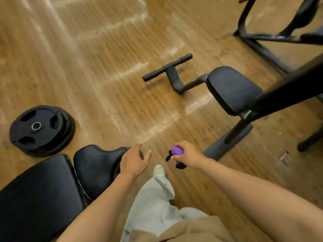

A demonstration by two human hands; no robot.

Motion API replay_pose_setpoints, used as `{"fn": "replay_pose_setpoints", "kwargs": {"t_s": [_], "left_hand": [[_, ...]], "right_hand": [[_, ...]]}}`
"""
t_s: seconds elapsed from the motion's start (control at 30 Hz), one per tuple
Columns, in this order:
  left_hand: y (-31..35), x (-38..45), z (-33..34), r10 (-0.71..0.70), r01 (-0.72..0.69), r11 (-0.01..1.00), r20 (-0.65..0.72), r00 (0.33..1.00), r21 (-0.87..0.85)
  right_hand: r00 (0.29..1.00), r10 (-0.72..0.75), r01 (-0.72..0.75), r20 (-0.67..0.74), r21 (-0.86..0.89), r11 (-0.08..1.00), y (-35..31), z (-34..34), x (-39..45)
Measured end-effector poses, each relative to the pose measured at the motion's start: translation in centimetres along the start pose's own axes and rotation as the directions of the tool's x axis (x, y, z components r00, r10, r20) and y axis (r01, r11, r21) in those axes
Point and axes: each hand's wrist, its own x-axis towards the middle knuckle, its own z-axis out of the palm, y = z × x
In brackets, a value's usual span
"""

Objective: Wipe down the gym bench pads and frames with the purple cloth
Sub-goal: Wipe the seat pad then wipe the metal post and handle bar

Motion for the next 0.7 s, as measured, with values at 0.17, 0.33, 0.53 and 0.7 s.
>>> {"fn": "replay_pose_setpoints", "kwargs": {"t_s": [0.17,0.33,0.53,0.7], "left_hand": [[1.1,7.2,-3.4,-0.009,0.009,1.000,0.044,0.999,0.008],[1.2,13.6,-6.5,-0.049,0.050,0.996,0.016,0.999,-0.078],[0.8,23.6,-10.4,-0.190,0.186,0.980,-0.057,0.980,-0.073],[0.0,33.8,-17.3,-0.310,0.300,0.946,-0.081,0.947,-0.119]], "right_hand": [[1.000,-0.008,0.008,-0.025,-0.011,1.000,-4.2,-6.2,7.3],[0.997,-0.076,0.077,0.014,-0.046,0.996,-9.1,-10.1,14.6],[0.979,-0.173,0.185,0.109,-0.109,0.977,-15.3,-13.7,26.5],[0.950,-0.221,0.256,0.219,-0.142,0.956,-21.2,-18.1,37.9]]}}
